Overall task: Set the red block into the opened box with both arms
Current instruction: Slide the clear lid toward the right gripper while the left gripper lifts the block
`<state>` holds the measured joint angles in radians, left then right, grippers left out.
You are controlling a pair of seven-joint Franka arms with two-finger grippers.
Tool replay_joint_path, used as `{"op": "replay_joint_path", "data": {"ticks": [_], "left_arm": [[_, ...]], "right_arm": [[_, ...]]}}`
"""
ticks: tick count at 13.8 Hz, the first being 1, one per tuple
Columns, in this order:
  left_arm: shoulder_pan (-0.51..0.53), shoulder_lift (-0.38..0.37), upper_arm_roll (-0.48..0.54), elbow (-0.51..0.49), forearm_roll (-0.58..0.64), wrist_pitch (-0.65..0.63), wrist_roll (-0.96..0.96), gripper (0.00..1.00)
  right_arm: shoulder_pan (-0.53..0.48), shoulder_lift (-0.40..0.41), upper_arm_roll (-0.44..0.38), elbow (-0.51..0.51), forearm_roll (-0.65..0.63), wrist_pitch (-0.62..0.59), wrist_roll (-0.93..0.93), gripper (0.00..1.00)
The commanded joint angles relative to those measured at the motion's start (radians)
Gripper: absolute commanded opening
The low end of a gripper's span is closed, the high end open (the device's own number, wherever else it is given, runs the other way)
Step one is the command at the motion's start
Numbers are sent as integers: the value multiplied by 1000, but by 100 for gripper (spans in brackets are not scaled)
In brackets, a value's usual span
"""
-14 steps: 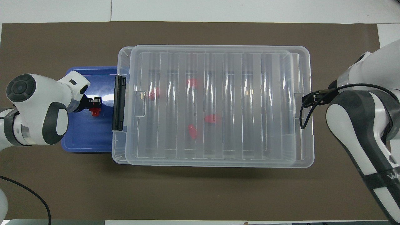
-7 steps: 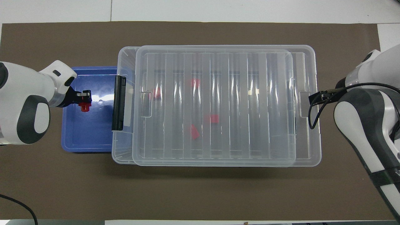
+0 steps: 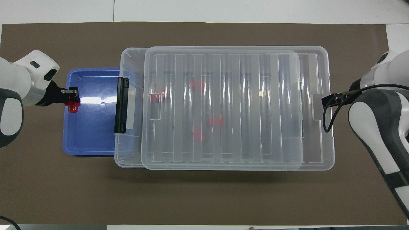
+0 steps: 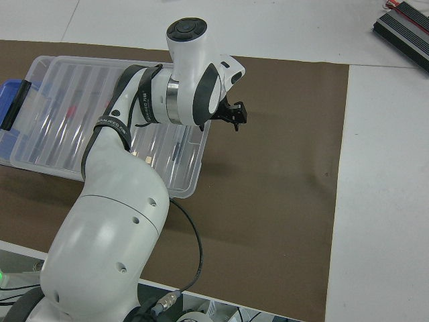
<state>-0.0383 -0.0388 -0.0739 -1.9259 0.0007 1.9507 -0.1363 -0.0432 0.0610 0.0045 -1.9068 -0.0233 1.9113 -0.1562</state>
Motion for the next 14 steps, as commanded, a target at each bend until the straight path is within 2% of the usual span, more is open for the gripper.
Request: {"op": "replay_joint_path", "data": {"ticks": [1,8,14], "left_arm": [[-61,-7,-7,8,19,-29,-60,0],[-221,-4,-9,8,13,8,-233,0],[-331,40,-10,-13,12,85,-410,0]], "right_arm": [[-10,-20,-15,-29,-7,37,-52,100],[-18,-15,-58,-29,-18,51,-109,100],[-20,-13,-101,-28,-20,54,-183,100]]}}
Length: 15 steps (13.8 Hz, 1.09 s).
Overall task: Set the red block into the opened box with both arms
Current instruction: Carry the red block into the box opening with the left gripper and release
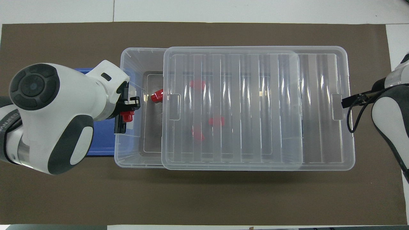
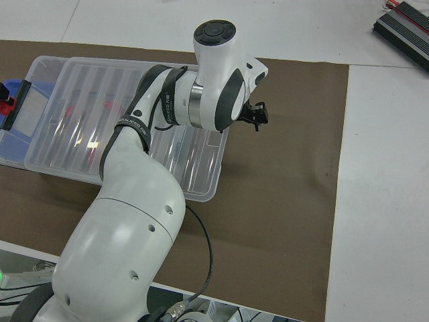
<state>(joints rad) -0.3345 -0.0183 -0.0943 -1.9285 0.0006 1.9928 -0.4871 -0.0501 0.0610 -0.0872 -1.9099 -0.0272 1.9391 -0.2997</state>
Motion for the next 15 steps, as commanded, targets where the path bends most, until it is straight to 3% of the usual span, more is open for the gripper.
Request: {"op": "replay_joint_path", "data": {"ticks": [1,7,15], "left_arm": [[-52,27,11,-16,12,56,-73,0],[-121,93,11,-95,12,176,-151,0],[-149,127,11,-227,12,346,-159,0]], "right_arm": [[-13,-15,-12,-24,-16,26,-48,100],[-11,-13,-45,-24,-16,26,-94,100],[-11,-13,-66,-24,-16,26,-121,100]]}}
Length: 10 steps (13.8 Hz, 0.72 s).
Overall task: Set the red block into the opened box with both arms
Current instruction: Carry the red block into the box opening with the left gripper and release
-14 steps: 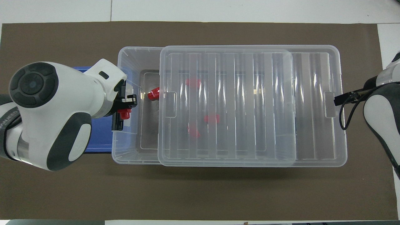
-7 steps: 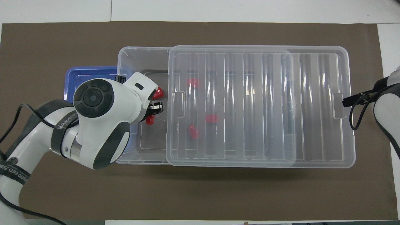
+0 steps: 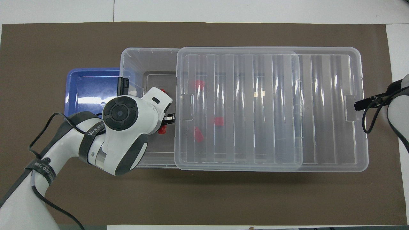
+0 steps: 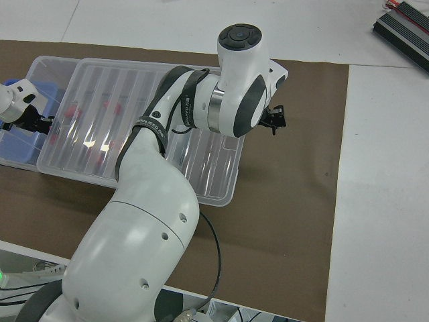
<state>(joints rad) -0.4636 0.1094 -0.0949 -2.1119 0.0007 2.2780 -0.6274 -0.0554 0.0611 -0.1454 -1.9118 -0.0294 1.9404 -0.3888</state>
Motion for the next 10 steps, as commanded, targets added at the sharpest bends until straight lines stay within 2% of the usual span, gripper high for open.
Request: {"op": "replay_joint_path", "data": {"ticks": [1,6,7,8,10], "left_arm": [[-21,7,12,-51,12,77,-18,0],[-24,56,12,-51,12,120,-20,0],[-23,56,14,-51,12,120,-23,53],[-24,56,14,-45,12,115,-23,100],[-17,43,14,-37,12,103,-20,100]], "right_arm": [[-6,-13,-8,-23,-14,25,-32,100],[-6,-13,-8,-23,-14,22,-32,100],[-6,-13,-8,-18,-14,17,-32,100],[-4,-13,-8,-18,-14,15,-32,100],[-4,-13,-8,-16,-14,15,-32,100]]}}
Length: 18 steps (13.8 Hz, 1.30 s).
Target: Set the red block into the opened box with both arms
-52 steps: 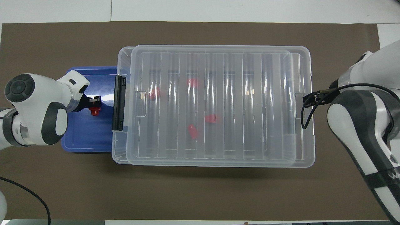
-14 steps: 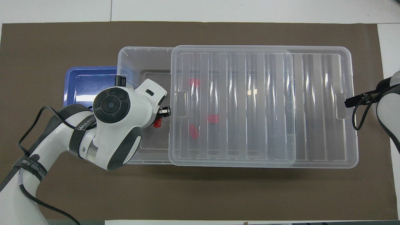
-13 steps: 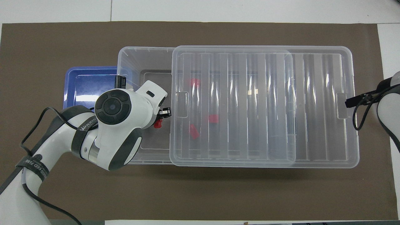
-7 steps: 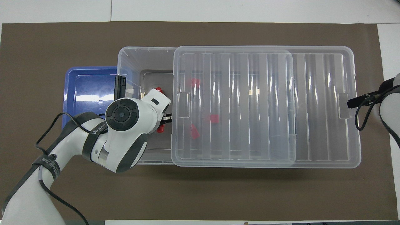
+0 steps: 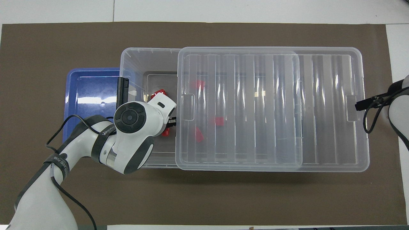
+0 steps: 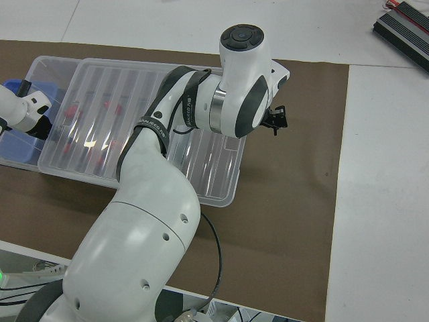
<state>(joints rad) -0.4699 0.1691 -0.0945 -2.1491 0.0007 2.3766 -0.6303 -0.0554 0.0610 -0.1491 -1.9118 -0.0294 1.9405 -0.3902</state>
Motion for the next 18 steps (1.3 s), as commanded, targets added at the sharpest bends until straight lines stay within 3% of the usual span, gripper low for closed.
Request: {"op": "replay_joint_path", "data": {"ticks": [1,9,11,15,18], "left_arm": [[-7,-37,15,0,12,-5,-17,100],[54,-270,24,69,12,-336,15,100],[77,-322,28,71,12,-417,94,100],[216,-316,38,136,12,-455,269,100],[328,-269,38,221,12,-465,402,100]], "right_arm": [[-6,-13,-6,-16,-14,17,-33,100],[-4,-1,0,25,-12,-9,-35,100],[-3,19,2,83,-11,-66,-35,100],[3,42,9,218,-10,-185,-26,100],[-4,59,2,260,-39,-201,-45,100]]}}
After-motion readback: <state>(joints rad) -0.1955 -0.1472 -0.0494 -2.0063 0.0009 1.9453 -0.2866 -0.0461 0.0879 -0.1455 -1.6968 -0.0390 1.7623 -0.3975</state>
